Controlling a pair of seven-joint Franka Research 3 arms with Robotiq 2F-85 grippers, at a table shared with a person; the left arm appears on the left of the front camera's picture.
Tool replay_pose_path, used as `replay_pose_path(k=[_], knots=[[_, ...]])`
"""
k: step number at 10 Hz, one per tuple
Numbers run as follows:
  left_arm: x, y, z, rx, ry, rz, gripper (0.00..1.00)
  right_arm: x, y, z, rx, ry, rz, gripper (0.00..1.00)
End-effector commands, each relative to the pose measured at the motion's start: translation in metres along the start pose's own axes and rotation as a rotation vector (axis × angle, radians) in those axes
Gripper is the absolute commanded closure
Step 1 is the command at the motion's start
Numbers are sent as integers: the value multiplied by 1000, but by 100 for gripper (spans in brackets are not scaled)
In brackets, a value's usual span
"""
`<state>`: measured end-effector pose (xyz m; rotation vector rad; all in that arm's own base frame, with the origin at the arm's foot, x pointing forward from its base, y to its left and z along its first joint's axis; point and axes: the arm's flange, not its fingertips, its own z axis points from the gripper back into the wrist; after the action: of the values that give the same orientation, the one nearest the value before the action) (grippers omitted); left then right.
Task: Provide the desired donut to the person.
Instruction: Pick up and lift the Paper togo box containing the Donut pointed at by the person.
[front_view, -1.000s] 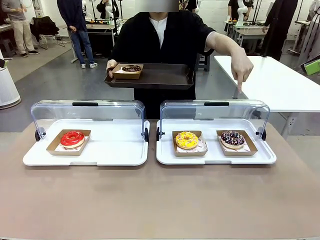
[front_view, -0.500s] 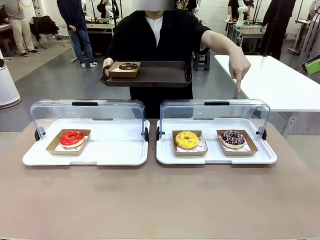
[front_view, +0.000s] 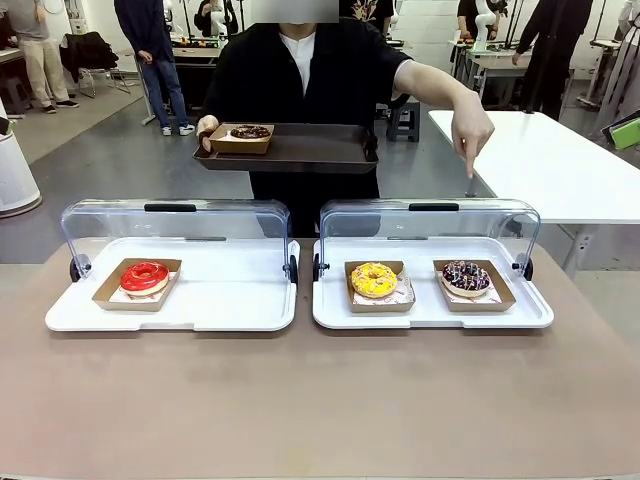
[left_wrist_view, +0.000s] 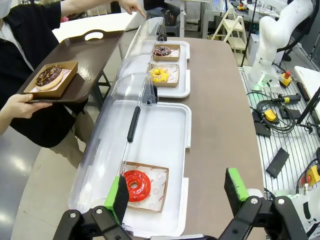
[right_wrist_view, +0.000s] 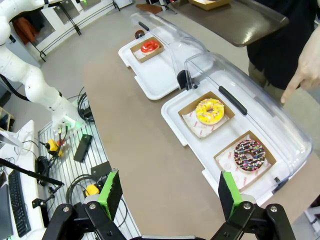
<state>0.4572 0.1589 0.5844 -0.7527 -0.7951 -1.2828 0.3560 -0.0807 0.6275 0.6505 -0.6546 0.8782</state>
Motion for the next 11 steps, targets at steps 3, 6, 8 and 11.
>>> replay_pose_path(k=[3, 6, 8, 11], knots=[[0, -1, 1, 2, -1, -3, 0, 1, 0, -2, 11, -9, 5, 0], [0, -1, 1, 2, -1, -3, 0, 0, 0, 0, 0, 0, 0, 0], [0, -1, 1, 2, -1, -3, 0, 39, 3, -2, -14, 206, 79, 0], [0, -1, 1, 2, -1, -3, 0, 99, 27, -25, 32, 610, 225, 0]])
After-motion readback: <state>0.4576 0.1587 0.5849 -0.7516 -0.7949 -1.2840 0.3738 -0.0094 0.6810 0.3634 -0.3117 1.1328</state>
